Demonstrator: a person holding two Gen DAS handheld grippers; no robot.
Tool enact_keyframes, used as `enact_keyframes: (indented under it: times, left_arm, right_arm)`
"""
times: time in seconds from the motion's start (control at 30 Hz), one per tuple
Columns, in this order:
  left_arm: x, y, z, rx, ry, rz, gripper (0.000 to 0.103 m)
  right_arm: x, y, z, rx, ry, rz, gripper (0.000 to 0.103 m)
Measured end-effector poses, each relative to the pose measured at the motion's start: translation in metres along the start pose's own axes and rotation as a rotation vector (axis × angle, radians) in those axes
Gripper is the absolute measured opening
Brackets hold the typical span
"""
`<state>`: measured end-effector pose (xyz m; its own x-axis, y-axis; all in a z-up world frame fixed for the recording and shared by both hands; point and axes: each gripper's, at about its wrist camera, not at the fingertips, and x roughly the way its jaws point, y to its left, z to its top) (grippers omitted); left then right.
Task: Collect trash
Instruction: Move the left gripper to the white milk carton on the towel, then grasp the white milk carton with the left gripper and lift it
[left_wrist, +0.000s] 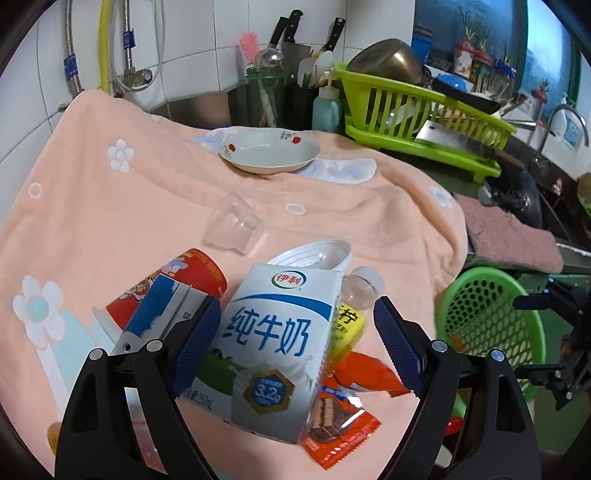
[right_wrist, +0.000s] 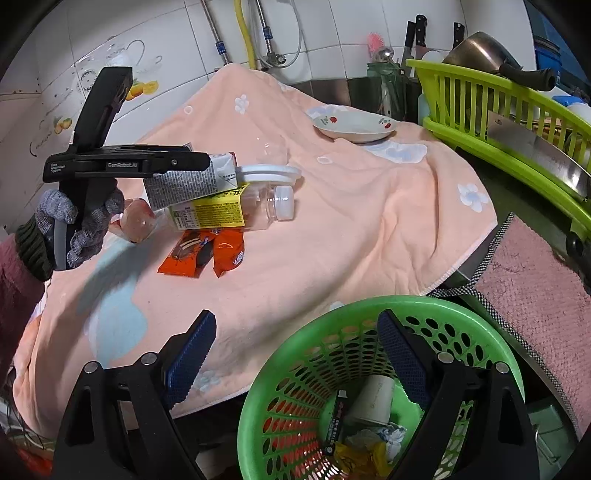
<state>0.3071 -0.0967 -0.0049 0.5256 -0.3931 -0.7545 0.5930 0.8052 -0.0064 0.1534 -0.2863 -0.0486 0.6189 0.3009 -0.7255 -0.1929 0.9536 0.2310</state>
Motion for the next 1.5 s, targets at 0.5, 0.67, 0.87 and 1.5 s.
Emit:
enact_keyframes:
  times: [0.5, 0.67, 0.87, 1.5]
  left_arm:
    - [0.003, -0.006, -0.001, 0.092, 0.043, -0.006, 0.087]
    - [0.013, -0.004, 0.001, 0.1, 0.088, 0.038, 0.087]
    - [0.019, 0.009, 0.003, 0.055, 0.113, 0.04, 0.087]
    - [0.035, 0.031, -0.002, -0.017, 0.165, 0.076, 0.086]
  right_arm:
    - [0.006, -0.004, 0.0, 0.009, 0.005, 0.008, 0.086]
    - [0.006, -0.003, 0.0, 0.008, 0.006, 0.009, 0.086]
    - [0.006, -0.007, 0.0, 0.017, 0.006, 0.005, 0.086]
    - [0.01, -0.007, -0.001, 0.019, 0.015, 0.006, 0.086]
